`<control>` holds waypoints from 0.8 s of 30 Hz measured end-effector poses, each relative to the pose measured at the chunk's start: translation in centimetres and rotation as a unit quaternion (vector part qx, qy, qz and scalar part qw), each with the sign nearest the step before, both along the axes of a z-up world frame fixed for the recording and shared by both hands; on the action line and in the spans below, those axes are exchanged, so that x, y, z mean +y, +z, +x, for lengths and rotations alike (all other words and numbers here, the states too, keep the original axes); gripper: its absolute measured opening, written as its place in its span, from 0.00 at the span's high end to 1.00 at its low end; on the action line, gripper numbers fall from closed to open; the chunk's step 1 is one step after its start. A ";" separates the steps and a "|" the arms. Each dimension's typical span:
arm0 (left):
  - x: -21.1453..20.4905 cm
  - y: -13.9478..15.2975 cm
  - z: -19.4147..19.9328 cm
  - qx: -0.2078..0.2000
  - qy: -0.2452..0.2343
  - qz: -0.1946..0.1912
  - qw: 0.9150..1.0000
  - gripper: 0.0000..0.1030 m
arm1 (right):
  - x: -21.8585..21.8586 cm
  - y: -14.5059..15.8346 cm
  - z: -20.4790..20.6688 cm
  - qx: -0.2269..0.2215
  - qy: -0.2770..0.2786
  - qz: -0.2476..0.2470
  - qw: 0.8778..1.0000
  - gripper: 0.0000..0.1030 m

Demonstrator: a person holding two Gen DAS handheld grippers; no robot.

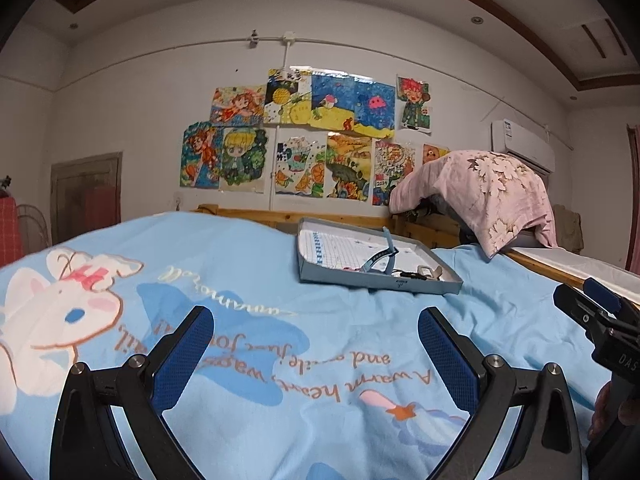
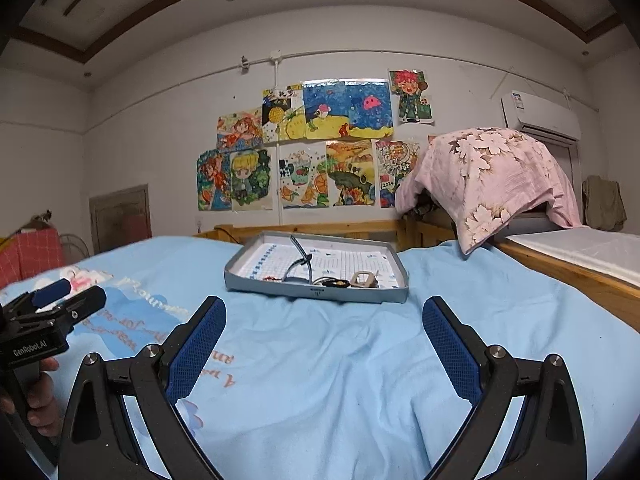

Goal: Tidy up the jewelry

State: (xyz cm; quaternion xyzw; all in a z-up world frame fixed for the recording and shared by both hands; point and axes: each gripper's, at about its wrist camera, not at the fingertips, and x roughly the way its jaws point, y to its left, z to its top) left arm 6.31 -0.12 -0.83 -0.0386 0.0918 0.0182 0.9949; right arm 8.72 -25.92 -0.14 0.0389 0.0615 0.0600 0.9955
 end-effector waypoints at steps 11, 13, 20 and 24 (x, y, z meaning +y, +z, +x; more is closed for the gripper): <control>-0.2 -0.7 0.1 0.007 0.005 0.006 1.000 0.00 | 1.0 -0.8 -0.3 0.005 0.004 -0.017 1.000 0.06; -0.3 -0.7 0.1 0.006 0.005 0.008 1.000 0.00 | 0.8 -0.8 -0.2 0.007 0.003 -0.012 1.000 0.06; -0.4 -0.7 0.1 0.006 0.002 0.020 1.000 0.00 | 0.8 -1.1 0.0 0.011 0.005 -0.009 1.000 0.06; -0.5 -0.7 0.2 0.007 0.002 0.018 1.000 0.00 | 0.9 -1.1 0.0 0.011 0.005 -0.010 1.000 0.06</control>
